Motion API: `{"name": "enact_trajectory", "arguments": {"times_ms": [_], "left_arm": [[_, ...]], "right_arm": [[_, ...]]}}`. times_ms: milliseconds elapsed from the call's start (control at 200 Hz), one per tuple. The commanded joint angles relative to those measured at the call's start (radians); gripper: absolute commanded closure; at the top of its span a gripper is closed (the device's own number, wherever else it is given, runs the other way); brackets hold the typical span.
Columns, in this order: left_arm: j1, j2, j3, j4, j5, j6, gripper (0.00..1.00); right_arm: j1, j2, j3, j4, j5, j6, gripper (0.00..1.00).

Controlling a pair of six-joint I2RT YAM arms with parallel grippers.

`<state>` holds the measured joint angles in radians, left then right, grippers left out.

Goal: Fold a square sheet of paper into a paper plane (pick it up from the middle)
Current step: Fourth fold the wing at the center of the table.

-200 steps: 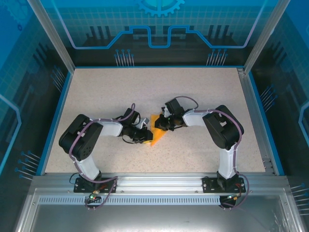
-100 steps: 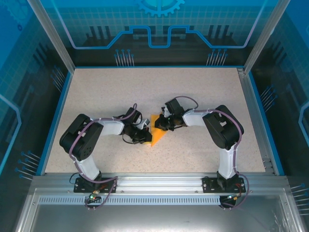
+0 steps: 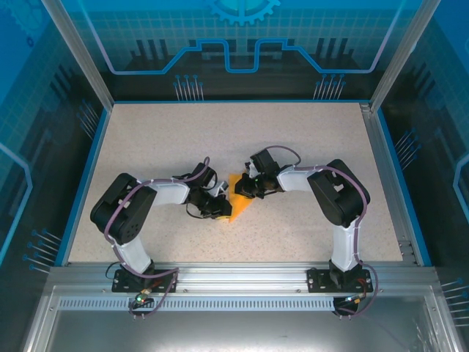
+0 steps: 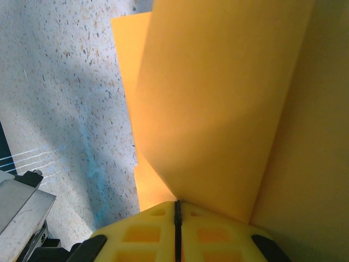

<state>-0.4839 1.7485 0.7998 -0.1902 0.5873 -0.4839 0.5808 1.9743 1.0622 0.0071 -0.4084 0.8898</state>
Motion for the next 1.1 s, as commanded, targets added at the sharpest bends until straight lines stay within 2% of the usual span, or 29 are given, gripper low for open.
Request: {"name": "enact_trajectory", "arguments": {"times_ms": [0,125,225,310,435,610,785,855,965,1095], "left_arm": [[-0.014,0.008,0.004,-0.125,-0.038,0.038,0.89],[-0.017,0.011,0.007,-0.133,-0.040,0.048,0.94],[-0.020,0.019,0.019,-0.147,-0.033,0.063,0.94],[-0.025,0.014,0.026,-0.166,-0.030,0.076,0.87],[-0.027,0.001,0.034,-0.192,-0.023,0.097,0.85],[-0.027,0.010,0.042,-0.193,-0.020,0.107,0.95],[-0.030,0.028,0.052,-0.220,-0.011,0.124,0.97],[-0.029,0.017,0.046,-0.235,-0.010,0.131,0.89],[-0.030,-0.052,0.008,-0.205,-0.015,0.090,0.82],[-0.027,-0.175,-0.056,-0.141,-0.044,-0.003,0.78]], "right_arm": [[-0.006,0.052,-0.004,-0.093,0.056,-0.014,0.91],[-0.004,0.052,-0.006,-0.092,0.057,-0.014,0.91],[-0.005,0.052,-0.008,-0.095,0.057,-0.015,0.90],[-0.005,0.051,-0.008,-0.096,0.059,-0.016,0.90],[-0.005,0.050,-0.007,-0.098,0.059,-0.017,0.90],[-0.004,0.051,-0.003,-0.103,0.060,-0.017,0.90],[-0.004,0.057,-0.004,-0.108,0.067,-0.018,0.90],[-0.005,0.063,-0.002,-0.114,0.073,-0.019,0.90],[-0.004,0.073,-0.006,-0.111,0.073,-0.019,0.90],[-0.004,0.073,-0.012,-0.111,0.075,-0.023,0.90]]}}
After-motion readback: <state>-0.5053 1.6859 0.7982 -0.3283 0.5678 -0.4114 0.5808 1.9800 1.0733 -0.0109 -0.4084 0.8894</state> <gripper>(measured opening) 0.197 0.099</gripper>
